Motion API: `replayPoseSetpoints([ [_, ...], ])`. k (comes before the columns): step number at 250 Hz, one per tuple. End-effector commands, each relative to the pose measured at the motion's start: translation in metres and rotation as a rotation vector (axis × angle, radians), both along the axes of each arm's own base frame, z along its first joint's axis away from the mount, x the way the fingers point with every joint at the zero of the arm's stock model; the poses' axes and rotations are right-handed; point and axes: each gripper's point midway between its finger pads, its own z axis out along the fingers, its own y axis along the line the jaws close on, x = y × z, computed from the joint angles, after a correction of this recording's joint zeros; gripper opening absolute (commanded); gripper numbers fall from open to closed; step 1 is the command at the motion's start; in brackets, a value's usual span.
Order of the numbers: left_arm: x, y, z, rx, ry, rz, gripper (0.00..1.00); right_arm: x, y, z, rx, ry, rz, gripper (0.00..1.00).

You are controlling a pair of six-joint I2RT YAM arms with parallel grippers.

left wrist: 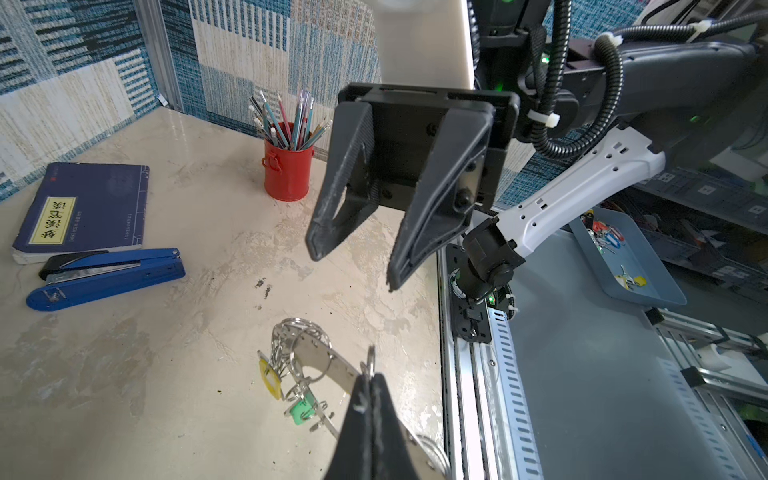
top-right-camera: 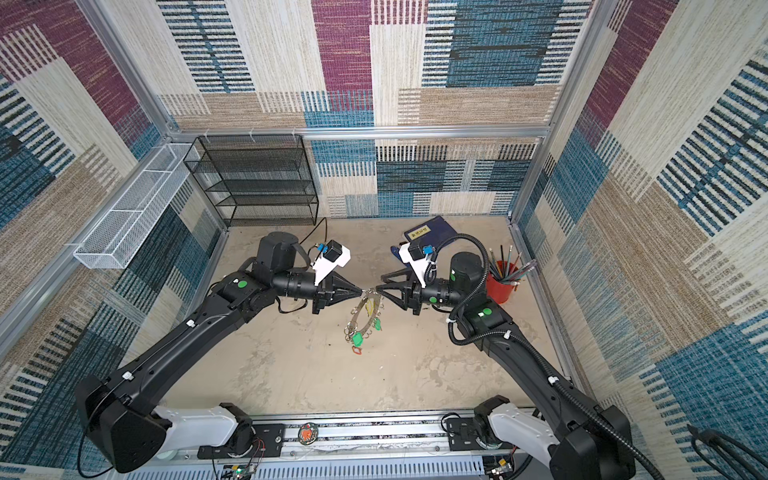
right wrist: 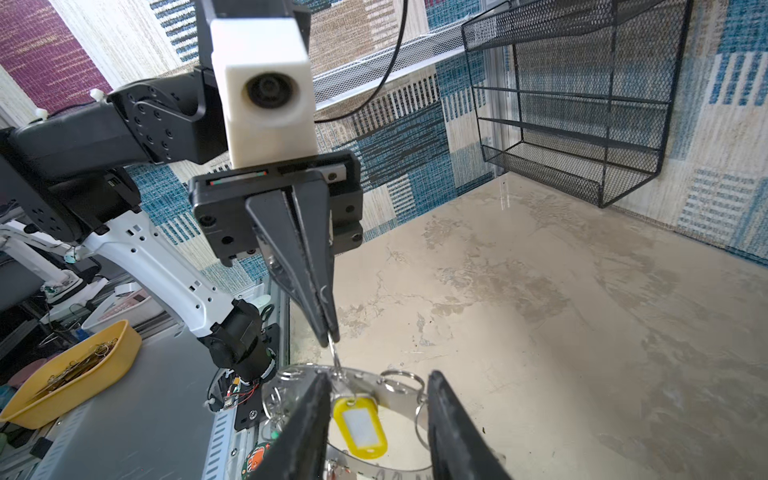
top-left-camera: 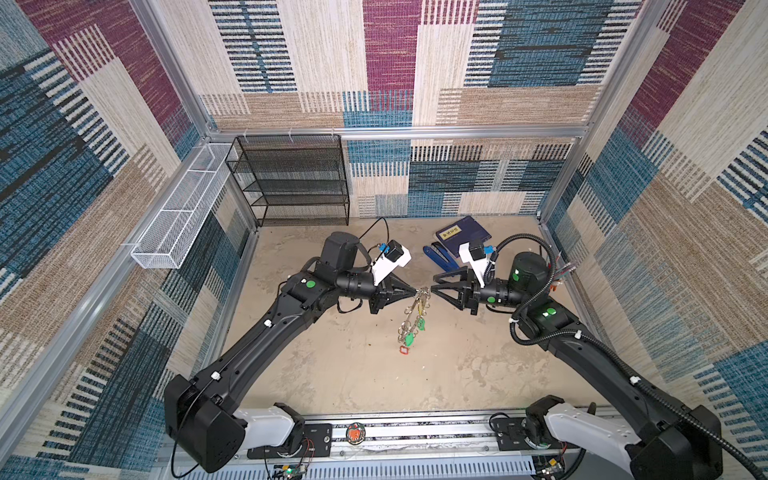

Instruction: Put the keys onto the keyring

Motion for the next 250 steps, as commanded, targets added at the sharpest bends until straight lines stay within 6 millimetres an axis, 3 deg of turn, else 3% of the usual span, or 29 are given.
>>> replayPoseSetpoints([
  [1,0.006,-0.004,0.03,-0.126,-0.048,0.036,0.0,-0.005,0.001,0.004,0.029,0.002,0.026,0.4],
  [79,0.003,-0.002,0.047,-0.271,-0.022,0.07,0.0,-0.011,0.013,0.001,0.045,0.008,0.104,0.4],
  [153,0.003,-0.003,0.046,-0.333,0.011,0.071,0.0,-0.008,0.022,0.003,0.052,0.002,0.137,0.41],
  [250,0.002,-0.006,0.041,-0.379,0.039,0.068,0.0,-0.003,0.027,0.002,0.057,0.012,0.139,0.32],
])
